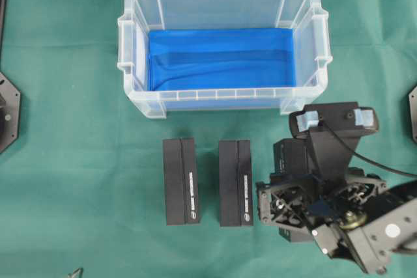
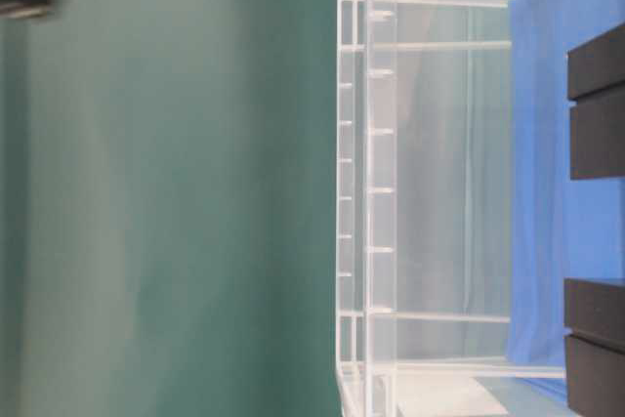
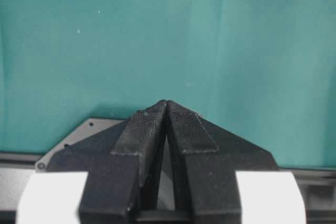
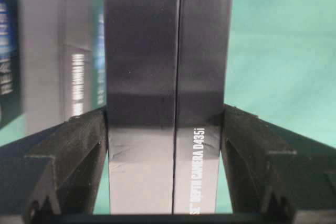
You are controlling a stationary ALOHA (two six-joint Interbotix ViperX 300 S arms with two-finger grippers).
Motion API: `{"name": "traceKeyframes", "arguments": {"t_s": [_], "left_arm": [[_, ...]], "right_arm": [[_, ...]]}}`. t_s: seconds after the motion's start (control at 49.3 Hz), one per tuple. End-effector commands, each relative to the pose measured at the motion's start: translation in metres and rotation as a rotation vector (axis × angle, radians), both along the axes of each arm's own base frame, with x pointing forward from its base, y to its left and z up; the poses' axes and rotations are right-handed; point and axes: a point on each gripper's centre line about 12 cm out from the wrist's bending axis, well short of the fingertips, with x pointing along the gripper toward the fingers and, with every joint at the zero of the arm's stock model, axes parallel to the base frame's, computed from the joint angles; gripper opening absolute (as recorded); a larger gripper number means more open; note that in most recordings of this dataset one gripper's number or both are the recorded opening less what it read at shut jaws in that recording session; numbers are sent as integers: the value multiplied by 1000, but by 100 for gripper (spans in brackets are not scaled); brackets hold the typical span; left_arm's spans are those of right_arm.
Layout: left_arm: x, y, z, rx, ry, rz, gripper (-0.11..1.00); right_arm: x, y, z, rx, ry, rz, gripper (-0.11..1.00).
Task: Take the box out of the case with the right arm.
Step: 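Lower the box onto the table right of the others and release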
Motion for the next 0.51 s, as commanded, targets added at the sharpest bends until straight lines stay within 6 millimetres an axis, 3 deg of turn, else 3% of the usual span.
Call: {"name": "traceKeyframes", "arguments": {"t_s": [0.0,0.264,0.487], "left_arm": [[2,0,3,2,-10,-2,0],[2,0,2,2,-7,-2,0],[2,0,2,2,-5,-2,0]], "right_arm": [[-3,3,-6,40,-21,6,65],[-12,1,-58,90,-22,-16,65],[-19,-5,-74,78,-5,-48,65]]}}
